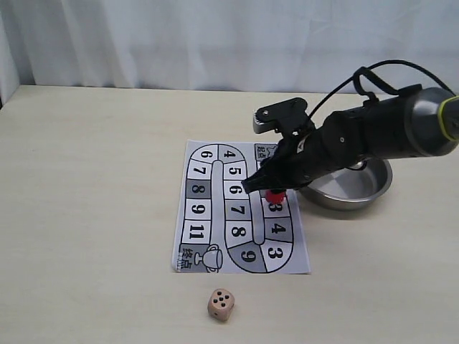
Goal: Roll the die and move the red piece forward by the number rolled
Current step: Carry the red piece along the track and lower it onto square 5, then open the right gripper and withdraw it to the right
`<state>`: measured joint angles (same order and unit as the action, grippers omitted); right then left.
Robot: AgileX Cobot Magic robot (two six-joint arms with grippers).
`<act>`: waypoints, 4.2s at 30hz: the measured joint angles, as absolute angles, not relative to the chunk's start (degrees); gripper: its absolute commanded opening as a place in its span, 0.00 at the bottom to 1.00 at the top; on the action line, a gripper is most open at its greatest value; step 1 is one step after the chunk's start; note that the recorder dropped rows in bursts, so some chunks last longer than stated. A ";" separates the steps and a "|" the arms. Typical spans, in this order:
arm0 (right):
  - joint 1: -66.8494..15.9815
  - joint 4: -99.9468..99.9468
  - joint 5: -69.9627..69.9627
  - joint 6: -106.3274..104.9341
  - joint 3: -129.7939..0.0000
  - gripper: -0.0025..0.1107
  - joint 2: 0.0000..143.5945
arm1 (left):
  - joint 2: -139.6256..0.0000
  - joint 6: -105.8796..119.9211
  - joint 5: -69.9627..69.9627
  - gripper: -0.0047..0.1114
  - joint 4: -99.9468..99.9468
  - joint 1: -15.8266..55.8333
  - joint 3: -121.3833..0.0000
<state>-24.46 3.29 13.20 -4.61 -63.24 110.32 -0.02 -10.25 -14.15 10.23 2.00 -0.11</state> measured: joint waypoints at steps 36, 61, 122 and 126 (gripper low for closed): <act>-25.47 4.34 10.71 -5.05 -56.34 0.06 106.27 | -0.02 -10.25 -14.15 0.04 10.23 2.00 -0.11; -25.47 4.85 7.25 -5.05 -52.10 0.06 104.59 | -0.02 -10.25 -14.15 0.04 10.23 2.00 -0.11; -16.49 11.57 0.00 -3.66 -40.55 0.07 93.11 | -0.02 -10.25 -14.15 0.04 10.23 2.00 -0.11; -10.50 11.45 -0.77 -3.66 -40.55 0.07 93.11 | -0.02 -10.25 -14.15 0.04 10.23 2.00 -0.11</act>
